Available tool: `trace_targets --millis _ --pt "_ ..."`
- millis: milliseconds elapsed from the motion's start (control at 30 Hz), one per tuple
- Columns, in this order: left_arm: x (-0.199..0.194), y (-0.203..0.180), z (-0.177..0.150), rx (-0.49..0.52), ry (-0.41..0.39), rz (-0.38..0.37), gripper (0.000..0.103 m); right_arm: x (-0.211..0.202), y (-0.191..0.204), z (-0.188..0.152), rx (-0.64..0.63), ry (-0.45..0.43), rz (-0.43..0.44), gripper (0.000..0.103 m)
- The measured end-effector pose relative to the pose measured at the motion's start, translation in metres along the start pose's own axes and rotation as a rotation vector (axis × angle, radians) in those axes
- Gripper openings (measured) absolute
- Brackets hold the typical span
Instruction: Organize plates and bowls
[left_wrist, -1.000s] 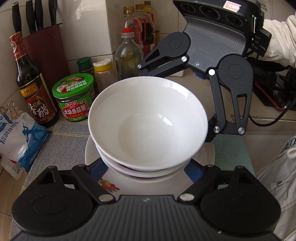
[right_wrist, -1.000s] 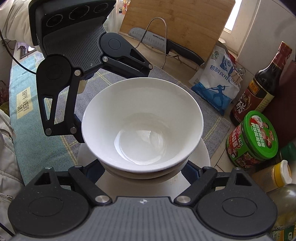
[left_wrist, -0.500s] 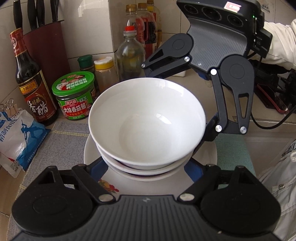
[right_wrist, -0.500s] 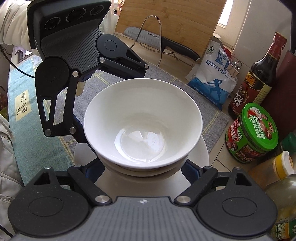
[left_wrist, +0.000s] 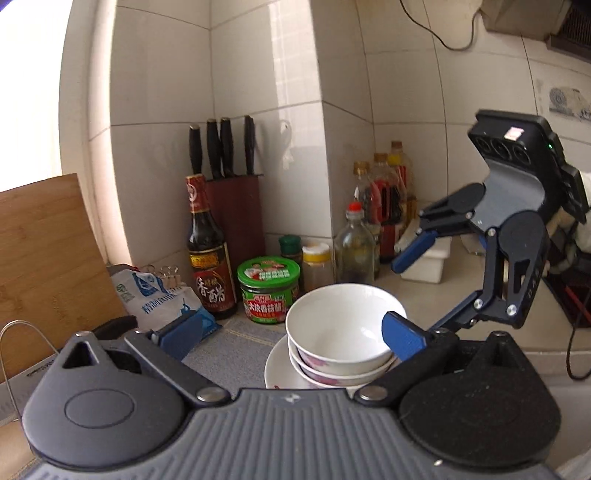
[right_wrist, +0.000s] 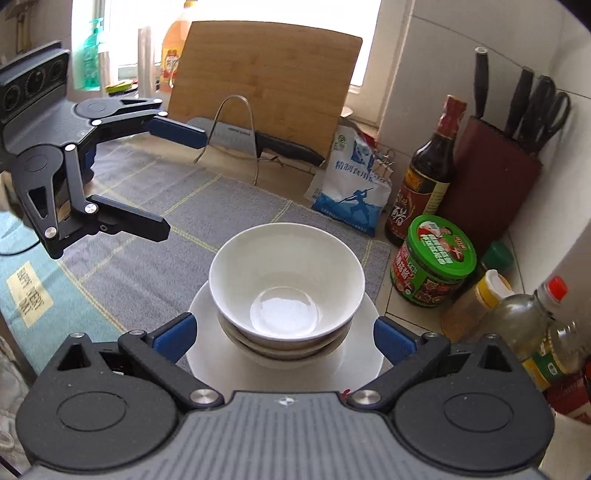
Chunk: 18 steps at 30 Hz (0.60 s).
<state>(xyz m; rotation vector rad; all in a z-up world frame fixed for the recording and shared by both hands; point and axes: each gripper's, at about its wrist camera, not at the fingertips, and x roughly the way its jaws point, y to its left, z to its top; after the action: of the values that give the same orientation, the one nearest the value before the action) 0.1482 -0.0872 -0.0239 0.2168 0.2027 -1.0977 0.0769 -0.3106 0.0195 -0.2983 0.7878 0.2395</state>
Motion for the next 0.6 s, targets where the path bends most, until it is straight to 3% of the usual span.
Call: trace_targets --millis 167,300,500,600 --pt "-0.023 -0.007 0.004 -0.116 0.063 0.059 0.102 -0.031 0.039 -0.006 0.361 -0.086 -0.236 0.103" --pt "-0.038 -0.018 0.008 -0.181 0.183 0.158 0.102 -0.042 0.071 -0.013 0.609 -0.094 -0.421 0.103" --pt "-0.051 -0.025 0.012 -0.263 0.318 0.242 0.102 -0.051 0.117 -0.009 0.678 -0.042 -0.562 0.103" --pt "-0.060 -0.026 0.010 -0.268 0.324 0.252 0.103 -0.058 0.129 -0.007 0.695 -0.047 -0.591 0.103"
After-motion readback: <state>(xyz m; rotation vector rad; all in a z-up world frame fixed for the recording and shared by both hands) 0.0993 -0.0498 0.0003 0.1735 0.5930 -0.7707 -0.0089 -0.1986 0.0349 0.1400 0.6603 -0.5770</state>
